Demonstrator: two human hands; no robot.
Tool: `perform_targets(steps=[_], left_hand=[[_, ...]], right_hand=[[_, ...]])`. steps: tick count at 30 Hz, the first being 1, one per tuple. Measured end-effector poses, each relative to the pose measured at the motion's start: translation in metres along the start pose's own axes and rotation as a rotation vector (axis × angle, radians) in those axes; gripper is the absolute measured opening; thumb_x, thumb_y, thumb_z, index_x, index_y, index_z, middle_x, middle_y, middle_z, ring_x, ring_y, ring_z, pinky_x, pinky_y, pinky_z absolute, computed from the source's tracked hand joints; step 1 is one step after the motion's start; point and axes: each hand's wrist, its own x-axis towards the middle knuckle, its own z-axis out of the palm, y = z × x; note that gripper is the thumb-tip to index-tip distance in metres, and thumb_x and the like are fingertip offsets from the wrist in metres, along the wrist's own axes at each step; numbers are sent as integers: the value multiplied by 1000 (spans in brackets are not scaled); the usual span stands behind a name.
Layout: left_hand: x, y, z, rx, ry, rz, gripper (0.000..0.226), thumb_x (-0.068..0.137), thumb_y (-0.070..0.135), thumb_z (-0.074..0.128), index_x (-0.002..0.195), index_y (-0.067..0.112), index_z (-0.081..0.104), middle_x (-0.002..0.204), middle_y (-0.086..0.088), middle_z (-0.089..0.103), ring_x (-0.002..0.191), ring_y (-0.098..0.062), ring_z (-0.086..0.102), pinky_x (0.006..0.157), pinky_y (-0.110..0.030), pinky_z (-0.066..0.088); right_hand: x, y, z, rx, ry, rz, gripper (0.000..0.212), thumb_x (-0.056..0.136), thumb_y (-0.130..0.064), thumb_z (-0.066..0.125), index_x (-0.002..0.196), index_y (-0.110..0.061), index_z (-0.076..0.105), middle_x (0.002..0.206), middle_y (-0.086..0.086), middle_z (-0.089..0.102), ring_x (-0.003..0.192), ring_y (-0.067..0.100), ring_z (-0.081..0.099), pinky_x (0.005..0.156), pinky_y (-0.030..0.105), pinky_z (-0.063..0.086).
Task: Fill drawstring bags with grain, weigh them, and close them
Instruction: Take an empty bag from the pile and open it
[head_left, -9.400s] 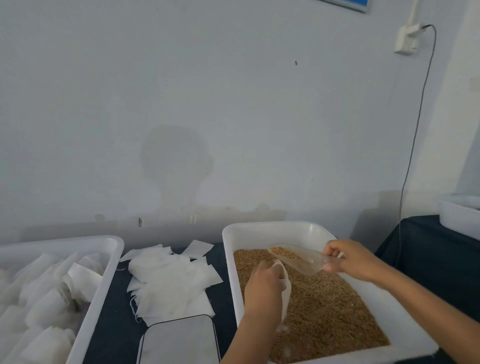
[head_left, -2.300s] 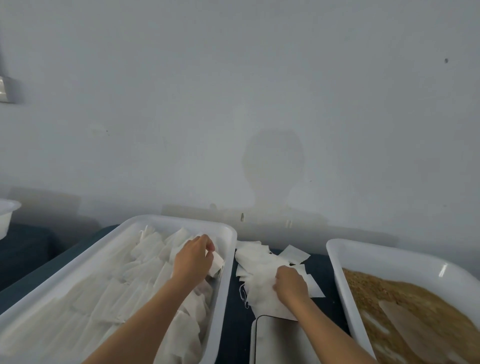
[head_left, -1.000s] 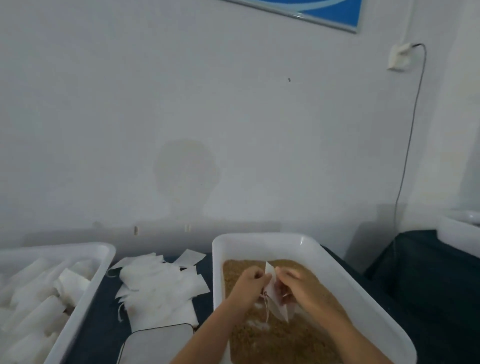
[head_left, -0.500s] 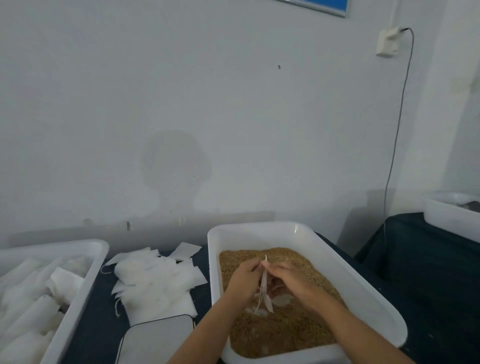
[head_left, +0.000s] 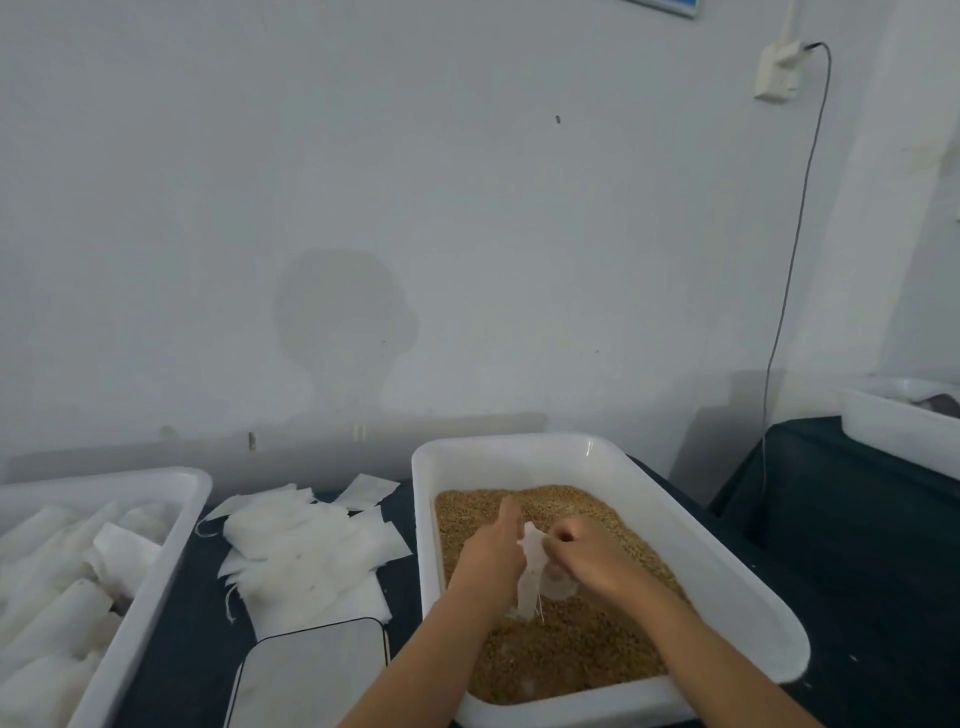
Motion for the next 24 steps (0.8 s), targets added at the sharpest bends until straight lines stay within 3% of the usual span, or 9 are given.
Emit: perform_targets(steps=[3, 5, 8, 10, 14, 17, 19, 21, 24], left_hand=[[-1, 0, -2, 167, 0, 132, 22, 91, 2, 46, 108, 14, 54, 92, -5, 52, 84, -19, 48, 67, -25, 36], [-2, -1, -1, 182, -15, 131, 21, 92, 7, 46, 105, 11, 62, 103, -7, 54, 98, -21, 48, 79, -27, 41], [-4, 0, 1, 101, 8, 97, 28, 96, 27, 41, 92, 8, 61, 96, -4, 48, 90, -16, 43, 81, -29, 42], [-3, 1, 2, 70, 0, 93, 29, 94, 36, 44, 96, 9, 56, 98, -3, 47, 88, -14, 40, 76, -26, 36], [-2, -2, 1, 64, 51, 155, 21, 90, 29, 56, 102, 18, 44, 105, 1, 49, 87, -13, 43, 73, -23, 35], [-2, -3, 0, 130, 111, 179, 21, 89, 35, 58, 102, 20, 53, 109, 4, 46, 101, -13, 46, 82, -23, 42], [-2, -2, 0, 143, 169, 204, 22, 91, 35, 56, 101, 16, 59, 115, 4, 42, 108, -11, 40, 88, -20, 39], [-1, -1, -1, 186, 281, 249, 19, 93, 28, 52, 99, 12, 60, 121, 4, 39, 109, -12, 36, 94, -19, 33], [-1, 1, -5, 225, 376, 249, 15, 89, 19, 51, 95, 11, 62, 121, 4, 44, 105, -15, 40, 94, -23, 33]], right_hand=[[2, 0, -2, 125, -2, 49, 32, 93, -10, 50, 61, -10, 53, 56, 4, 47, 46, 12, 38, 48, 20, 32], [3, -2, -3, 184, -11, 46, 34, 92, -7, 50, 59, -8, 52, 54, 6, 47, 40, 9, 38, 42, 18, 31], [2, -4, -4, 231, -1, 51, 32, 93, -9, 52, 61, -7, 55, 55, 5, 52, 43, 11, 45, 43, 19, 36], [2, -5, -4, 281, 22, 58, 31, 93, -10, 52, 63, -6, 55, 56, 4, 54, 45, 11, 46, 45, 19, 38], [2, -5, -5, 351, 49, 65, 30, 94, -8, 52, 64, -4, 56, 58, 7, 54, 46, 13, 48, 45, 20, 39], [1, -6, -4, 371, 41, 77, 29, 92, -7, 53, 63, -5, 57, 58, 8, 53, 45, 13, 48, 45, 22, 39], [1, -6, -5, 365, 46, 71, 33, 93, -10, 48, 62, -7, 57, 58, 7, 53, 46, 14, 47, 49, 25, 39], [0, -4, -5, 247, 136, 72, 39, 99, -21, 38, 65, -11, 54, 62, 5, 50, 52, 14, 45, 55, 26, 38], [-4, 2, -8, -245, 196, 89, 40, 101, -43, 30, 76, -17, 49, 68, -4, 50, 55, 8, 45, 51, 18, 34]])
